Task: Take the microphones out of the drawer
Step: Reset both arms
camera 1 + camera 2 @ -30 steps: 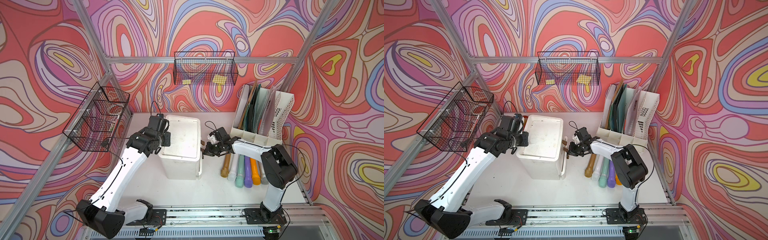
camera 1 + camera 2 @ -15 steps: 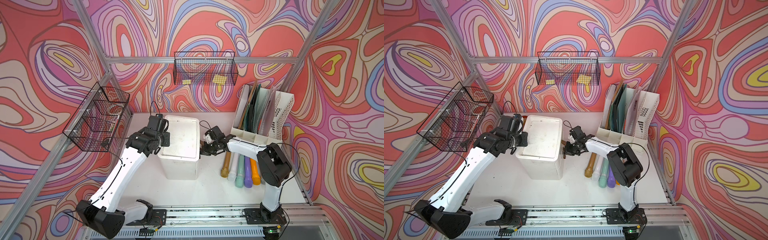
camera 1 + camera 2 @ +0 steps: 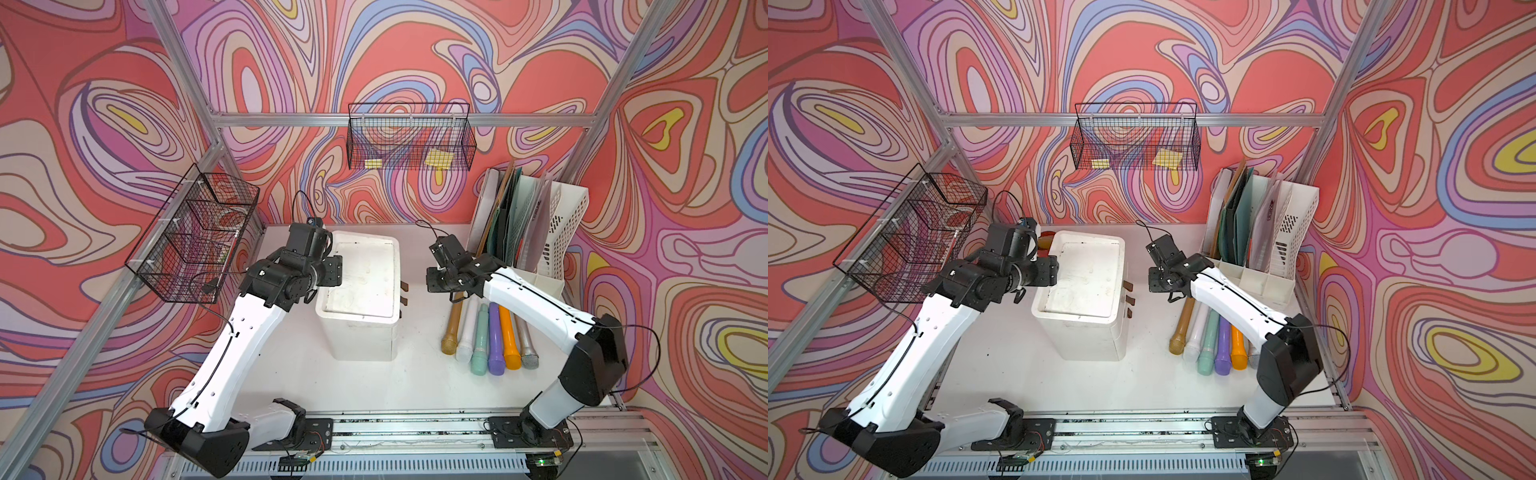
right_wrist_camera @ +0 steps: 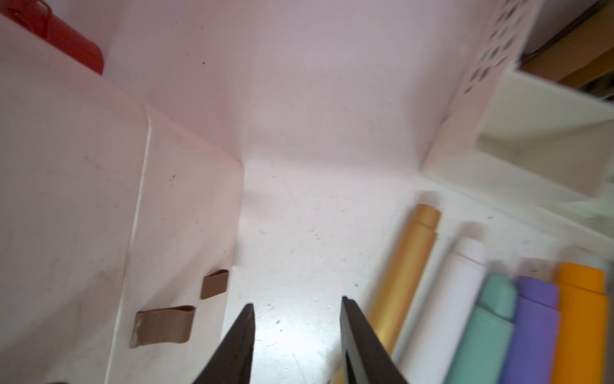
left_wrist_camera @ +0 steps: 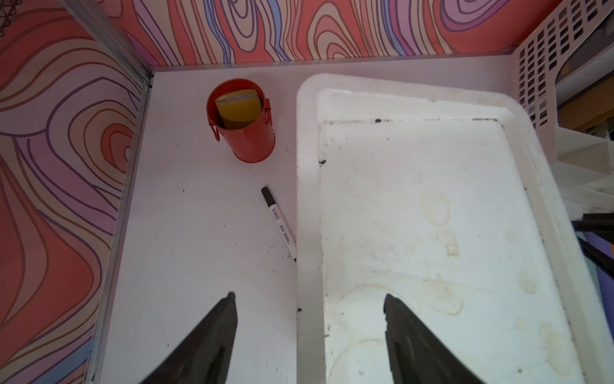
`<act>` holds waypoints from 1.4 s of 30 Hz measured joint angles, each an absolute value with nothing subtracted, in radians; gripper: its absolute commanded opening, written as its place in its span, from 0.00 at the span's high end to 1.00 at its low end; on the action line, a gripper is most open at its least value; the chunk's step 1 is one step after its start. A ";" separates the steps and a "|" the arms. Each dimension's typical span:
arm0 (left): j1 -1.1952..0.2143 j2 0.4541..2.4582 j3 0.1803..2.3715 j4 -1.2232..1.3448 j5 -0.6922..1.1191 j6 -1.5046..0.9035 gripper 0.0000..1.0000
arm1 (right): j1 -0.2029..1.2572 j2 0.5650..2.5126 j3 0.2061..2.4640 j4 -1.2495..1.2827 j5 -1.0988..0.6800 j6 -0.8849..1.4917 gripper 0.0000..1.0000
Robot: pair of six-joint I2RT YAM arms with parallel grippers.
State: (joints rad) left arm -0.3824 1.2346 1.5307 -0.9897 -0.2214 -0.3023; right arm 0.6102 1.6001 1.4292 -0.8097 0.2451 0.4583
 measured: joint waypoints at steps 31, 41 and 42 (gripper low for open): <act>0.104 1.163 0.352 0.230 -0.057 -0.184 0.01 | 0.081 1.515 0.542 0.536 0.386 0.031 0.32; 0.024 1.480 0.384 0.700 -0.025 -0.088 0.00 | 0.067 1.707 0.434 0.912 0.295 0.031 0.02; 0.002 1.504 0.384 0.736 -0.030 -0.073 0.00 | 0.067 1.708 0.435 0.921 0.294 0.031 0.02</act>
State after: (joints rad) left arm 0.0017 1.5040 0.3840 0.7364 -0.0299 -0.0727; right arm 0.0666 1.7081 0.4347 0.9215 0.2939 0.0315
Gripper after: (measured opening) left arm 0.995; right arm 0.981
